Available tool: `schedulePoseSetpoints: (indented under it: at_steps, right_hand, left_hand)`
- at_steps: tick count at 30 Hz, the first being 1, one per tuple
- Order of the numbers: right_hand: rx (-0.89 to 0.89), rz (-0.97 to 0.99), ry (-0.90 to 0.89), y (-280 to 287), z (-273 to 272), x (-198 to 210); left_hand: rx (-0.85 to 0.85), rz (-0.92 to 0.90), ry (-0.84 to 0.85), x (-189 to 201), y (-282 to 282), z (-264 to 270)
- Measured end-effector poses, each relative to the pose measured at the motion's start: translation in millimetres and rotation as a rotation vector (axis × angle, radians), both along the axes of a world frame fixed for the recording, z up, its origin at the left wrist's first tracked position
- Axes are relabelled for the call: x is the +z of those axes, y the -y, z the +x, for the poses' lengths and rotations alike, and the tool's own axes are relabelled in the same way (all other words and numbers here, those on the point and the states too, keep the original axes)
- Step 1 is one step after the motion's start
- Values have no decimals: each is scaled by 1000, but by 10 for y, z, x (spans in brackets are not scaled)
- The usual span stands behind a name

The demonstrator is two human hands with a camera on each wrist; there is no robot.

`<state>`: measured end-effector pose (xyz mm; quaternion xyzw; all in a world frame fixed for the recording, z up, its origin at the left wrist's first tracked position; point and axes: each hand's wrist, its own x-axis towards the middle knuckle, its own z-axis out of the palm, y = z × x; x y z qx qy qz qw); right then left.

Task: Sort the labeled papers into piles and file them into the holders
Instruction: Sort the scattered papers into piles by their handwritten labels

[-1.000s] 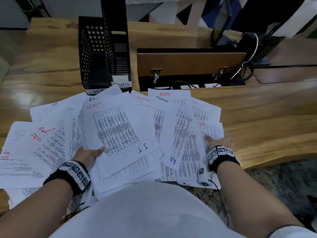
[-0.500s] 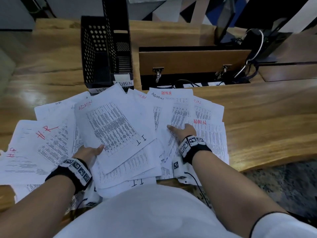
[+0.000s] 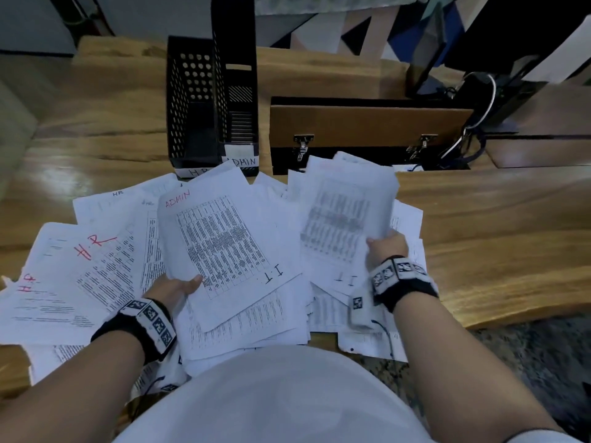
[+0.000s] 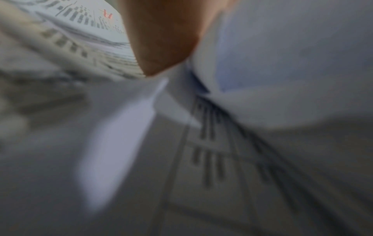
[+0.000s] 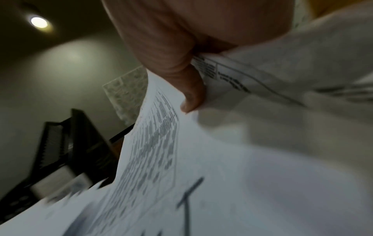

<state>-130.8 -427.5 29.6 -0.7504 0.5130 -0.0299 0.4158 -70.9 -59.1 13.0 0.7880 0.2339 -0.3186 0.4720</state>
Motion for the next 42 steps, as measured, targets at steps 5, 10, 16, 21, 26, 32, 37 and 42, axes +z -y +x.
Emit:
schedulePoseSetpoints:
  at_steps: [5,10,16,21,26,32,37,42]
  right_hand:
    - [-44,-77,-333,586,-495,-81]
    - [-60,-138,-395,593,-727,-346]
    - [-59,-194,-232,600,-695,-196]
    - [-67,-387,168,504,-310,602]
    - [-13,-190,771,276,72,1532]
    - [23,64,950,-471,365,1792]
    - [123,298,492,-1159,617,740]
    - [238,312,79,-1544,518,-84]
  left_hand:
    - [48,-84,-10,-122,-54,58]
    - [38,-66,-1,-150,-66,71]
    - [62,-155,3,-181,-73,47]
    - [86,-247,-40,-176,-110,52]
    - [26,-248,-39,-128,-124,69]
    - [20,-301,8,-57,-113,33]
    - [36,-440,25,103,-41,-40]
    - [155,-447,8,-75,-137,45]
